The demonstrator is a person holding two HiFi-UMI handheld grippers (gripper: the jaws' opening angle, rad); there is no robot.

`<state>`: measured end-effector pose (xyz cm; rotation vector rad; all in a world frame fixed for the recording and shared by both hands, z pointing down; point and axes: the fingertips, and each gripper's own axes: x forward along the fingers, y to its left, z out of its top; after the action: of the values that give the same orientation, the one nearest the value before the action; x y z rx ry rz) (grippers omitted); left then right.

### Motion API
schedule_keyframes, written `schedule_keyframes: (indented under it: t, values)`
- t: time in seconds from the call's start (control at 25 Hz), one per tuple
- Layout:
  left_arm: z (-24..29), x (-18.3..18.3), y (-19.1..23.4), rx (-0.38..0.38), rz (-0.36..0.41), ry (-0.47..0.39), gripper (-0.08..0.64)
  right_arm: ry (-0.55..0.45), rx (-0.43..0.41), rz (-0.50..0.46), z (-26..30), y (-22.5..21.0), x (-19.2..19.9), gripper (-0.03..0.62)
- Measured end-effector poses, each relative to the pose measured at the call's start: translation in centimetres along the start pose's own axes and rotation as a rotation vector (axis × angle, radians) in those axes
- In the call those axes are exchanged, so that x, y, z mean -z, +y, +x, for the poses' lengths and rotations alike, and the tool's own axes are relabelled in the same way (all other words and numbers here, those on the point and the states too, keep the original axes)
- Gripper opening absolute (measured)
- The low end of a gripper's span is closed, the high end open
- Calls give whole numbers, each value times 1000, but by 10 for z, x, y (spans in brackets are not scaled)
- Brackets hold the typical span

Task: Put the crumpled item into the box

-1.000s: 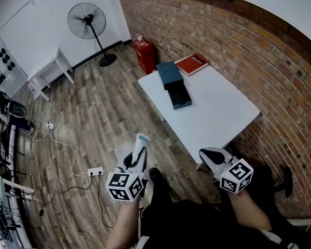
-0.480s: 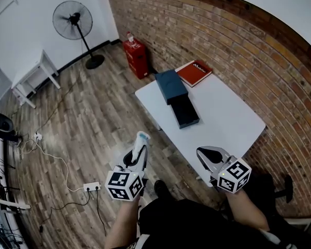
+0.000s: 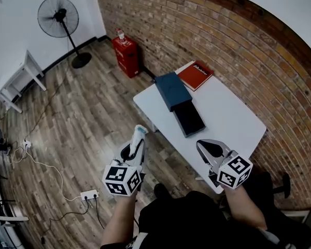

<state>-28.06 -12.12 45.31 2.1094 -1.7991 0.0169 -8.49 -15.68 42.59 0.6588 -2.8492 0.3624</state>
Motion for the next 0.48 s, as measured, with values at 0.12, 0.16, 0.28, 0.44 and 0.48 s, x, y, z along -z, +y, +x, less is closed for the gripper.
schedule_keyframes:
  t: [0.12,0.16,0.28,0.44,0.48]
  values:
    - [10,-3,8,23,-33,-4,74,23,18,7,10,-7,1,0]
    - [13,-5,9,32,-45,-9,74,30,23,11,13,-10,2,0]
    - [22,-4,13,48,-65,-6,74,38,29,19,20,-16,0,0]
    - [43,-1,16,61,-84,18,74,37,30,27,31,-30,-3,1]
    - [48,-1,15,65,-83,26,74,35,32,32,33,-35,-2,1]
